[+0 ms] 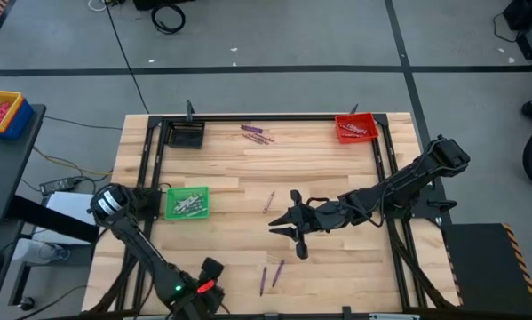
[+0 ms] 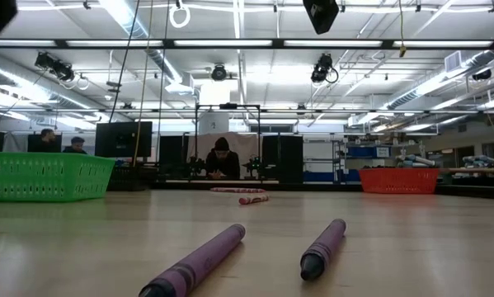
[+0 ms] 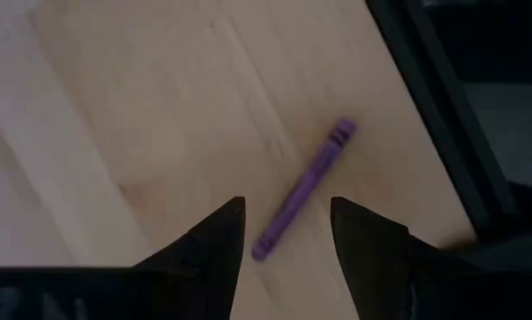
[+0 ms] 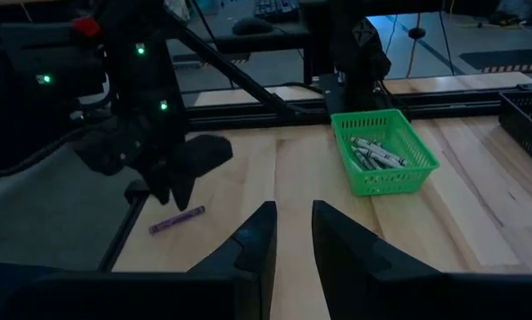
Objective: Sort crayons
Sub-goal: Put the violet crayon into the black bin
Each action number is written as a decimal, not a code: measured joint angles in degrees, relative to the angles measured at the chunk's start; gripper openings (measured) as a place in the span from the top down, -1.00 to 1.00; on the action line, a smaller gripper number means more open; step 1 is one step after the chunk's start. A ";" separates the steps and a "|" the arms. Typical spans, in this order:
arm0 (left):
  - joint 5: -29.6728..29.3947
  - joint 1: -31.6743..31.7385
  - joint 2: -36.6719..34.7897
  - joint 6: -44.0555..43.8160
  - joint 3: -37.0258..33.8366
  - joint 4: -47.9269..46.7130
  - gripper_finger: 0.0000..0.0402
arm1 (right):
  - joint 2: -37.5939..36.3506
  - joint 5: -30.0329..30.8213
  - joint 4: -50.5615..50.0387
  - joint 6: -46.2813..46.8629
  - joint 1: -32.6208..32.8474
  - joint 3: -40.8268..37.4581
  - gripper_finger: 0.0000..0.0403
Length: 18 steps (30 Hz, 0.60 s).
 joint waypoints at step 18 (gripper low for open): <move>6.04 2.39 1.11 5.81 -5.10 6.78 0.10 | 0.00 0.00 0.04 -0.48 0.00 0.00 0.61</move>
